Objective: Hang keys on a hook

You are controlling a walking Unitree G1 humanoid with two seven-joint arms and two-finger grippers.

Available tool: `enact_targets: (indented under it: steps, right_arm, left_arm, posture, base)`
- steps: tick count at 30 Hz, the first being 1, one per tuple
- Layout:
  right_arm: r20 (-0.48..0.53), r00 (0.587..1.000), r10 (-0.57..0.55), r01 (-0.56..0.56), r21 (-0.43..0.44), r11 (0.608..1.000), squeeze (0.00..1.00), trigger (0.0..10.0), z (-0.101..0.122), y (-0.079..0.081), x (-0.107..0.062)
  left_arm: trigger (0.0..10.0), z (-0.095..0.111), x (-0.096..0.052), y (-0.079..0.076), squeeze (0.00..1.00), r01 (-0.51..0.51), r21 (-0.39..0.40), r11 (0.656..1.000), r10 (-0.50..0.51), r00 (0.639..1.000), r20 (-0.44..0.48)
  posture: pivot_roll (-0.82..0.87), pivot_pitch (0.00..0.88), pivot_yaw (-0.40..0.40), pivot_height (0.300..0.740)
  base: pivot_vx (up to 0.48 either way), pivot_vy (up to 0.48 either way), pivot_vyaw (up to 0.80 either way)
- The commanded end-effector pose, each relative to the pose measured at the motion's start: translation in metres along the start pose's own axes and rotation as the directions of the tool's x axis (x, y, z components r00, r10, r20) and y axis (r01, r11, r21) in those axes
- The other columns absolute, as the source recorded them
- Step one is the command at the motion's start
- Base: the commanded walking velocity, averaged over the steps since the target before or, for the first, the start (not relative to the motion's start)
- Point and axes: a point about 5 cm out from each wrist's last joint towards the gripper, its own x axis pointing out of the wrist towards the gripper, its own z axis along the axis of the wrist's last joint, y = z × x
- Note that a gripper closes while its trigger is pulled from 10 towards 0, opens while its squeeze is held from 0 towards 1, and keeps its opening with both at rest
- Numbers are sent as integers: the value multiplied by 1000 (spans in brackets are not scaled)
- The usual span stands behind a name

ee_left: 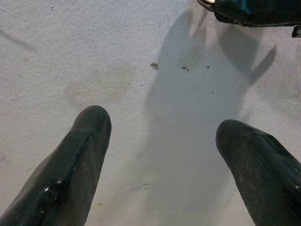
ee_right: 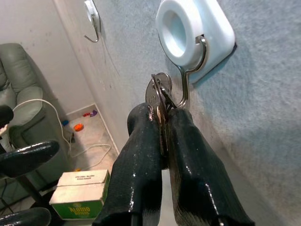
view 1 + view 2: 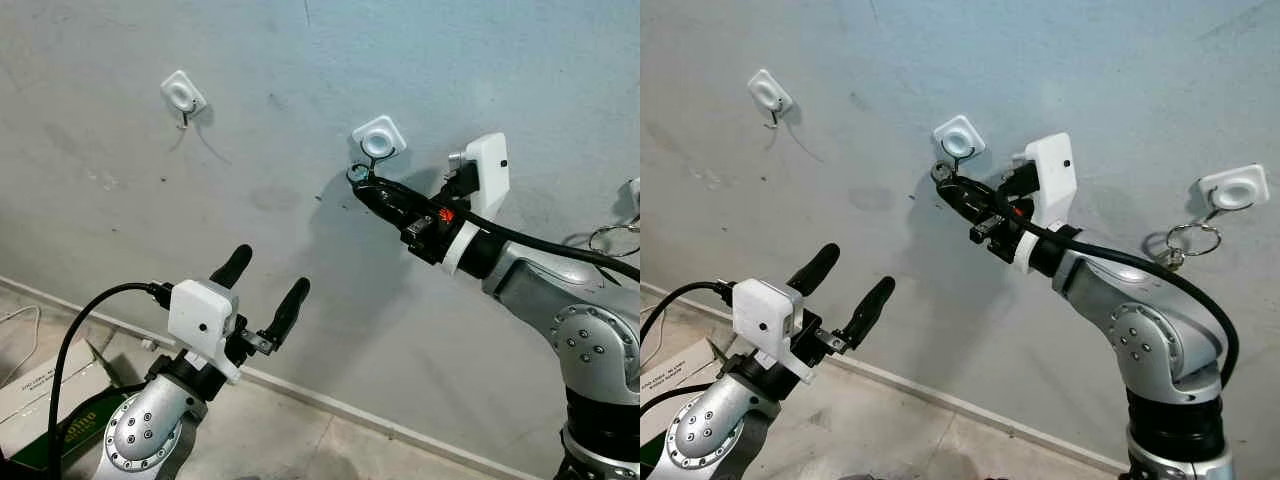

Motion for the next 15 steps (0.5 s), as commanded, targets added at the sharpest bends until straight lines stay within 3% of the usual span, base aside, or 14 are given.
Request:
enact_targets:
  steps: [1, 15]
  right_arm:
    - [-2, 994, -105, 105, -16, 994, 0, 10000, 1, -15, -7]
    - [-22, 993, -119, 118, -15, 993, 0, 10000, -7, -18, -10]
  left_arm:
    - [10000, -2, -1, 1, 0, -4, 4, 1000, 4, 1000, -18]
    - [10000, -3, -1, 1, 0, -4, 6, 1000, 4, 1000, -21]
  posture:
    - [26, 113, 12, 740]
    - [26, 108, 10, 740]
  base:
    - [0, 0, 0]
    - [0, 0, 0]
